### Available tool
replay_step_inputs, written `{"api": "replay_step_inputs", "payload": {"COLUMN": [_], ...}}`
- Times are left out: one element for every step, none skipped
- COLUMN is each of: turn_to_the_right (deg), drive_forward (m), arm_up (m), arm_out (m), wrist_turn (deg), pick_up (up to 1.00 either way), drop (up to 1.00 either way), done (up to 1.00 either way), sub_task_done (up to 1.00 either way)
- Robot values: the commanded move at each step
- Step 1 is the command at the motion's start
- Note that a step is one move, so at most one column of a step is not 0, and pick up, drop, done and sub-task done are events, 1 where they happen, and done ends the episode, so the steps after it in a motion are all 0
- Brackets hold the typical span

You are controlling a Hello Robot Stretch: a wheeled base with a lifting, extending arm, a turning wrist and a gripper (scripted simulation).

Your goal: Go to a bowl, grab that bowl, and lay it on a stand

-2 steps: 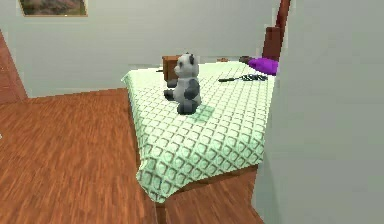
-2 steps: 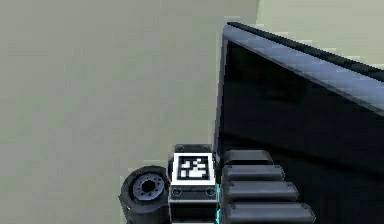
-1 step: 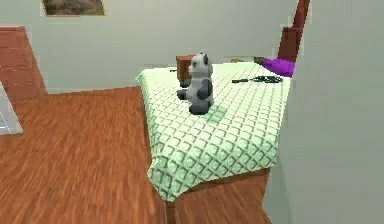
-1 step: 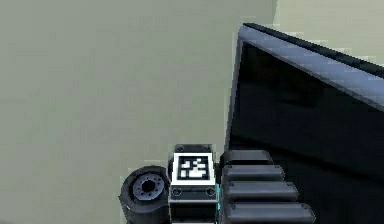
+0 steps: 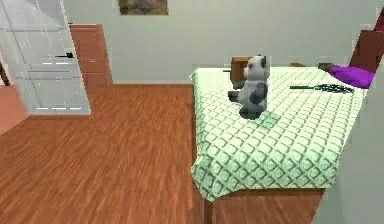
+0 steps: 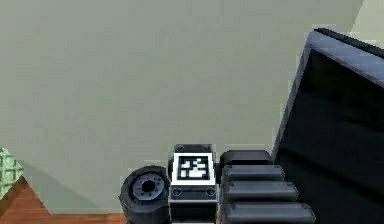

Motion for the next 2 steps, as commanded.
{"api": "replay_step_inputs", "payload": {"turn_to_the_right": [0.0,18.0], "drive_forward": [0.1,0.0], "arm_up": [0.0,0.0], "arm_out": [0.0,0.0], "wrist_turn": [0.0,0.0], "pick_up": [0.0,0.0], "drop": [0.0,0.0], "done": [0.0,0.0], "sub_task_done": [0.0,0.0]}}
